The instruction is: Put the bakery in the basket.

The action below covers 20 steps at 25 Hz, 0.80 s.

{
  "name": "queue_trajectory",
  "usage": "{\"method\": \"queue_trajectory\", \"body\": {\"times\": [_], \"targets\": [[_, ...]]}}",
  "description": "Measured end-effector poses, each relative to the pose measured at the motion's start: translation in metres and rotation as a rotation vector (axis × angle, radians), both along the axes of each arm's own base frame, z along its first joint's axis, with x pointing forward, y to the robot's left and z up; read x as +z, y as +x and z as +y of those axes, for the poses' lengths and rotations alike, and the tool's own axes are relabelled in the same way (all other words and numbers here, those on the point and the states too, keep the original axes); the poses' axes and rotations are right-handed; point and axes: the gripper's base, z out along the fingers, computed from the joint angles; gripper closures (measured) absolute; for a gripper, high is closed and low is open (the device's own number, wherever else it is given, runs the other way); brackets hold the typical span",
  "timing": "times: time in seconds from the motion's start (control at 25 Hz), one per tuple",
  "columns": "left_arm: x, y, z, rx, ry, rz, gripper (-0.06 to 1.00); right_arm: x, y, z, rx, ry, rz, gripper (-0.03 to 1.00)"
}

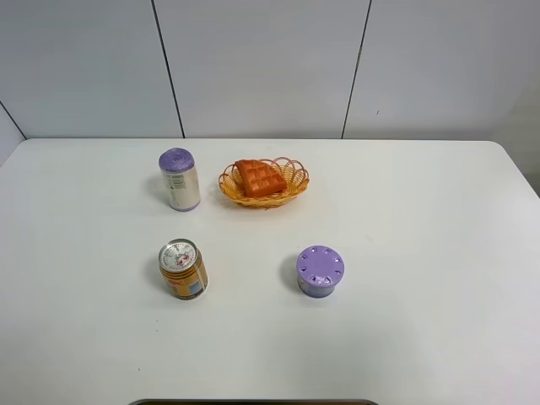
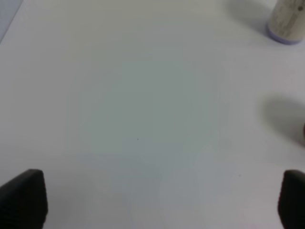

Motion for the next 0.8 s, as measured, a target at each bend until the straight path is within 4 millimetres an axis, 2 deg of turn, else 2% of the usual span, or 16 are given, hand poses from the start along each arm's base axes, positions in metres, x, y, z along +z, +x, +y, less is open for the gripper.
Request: {"method": "queue_trajectory", "body": {"times": [0.32, 0.56, 0.8], "targets": [[0.000, 0.000, 0.000, 0.000, 0.000, 0.000, -0.04, -0.055, -0.001, 0.000, -0.021, 0.055, 0.099, -0.03], [0.000, 0.000, 0.000, 0.000, 0.000, 0.000, -0.04, -0.072, 0.004, 0.000, -0.032, 0.052, 0.197, -0.03], [0.000, 0.000, 0.000, -0.001, -0.001, 0.000, -0.04, -0.073, 0.005, 0.000, -0.032, 0.052, 0.195, -0.03]]}}
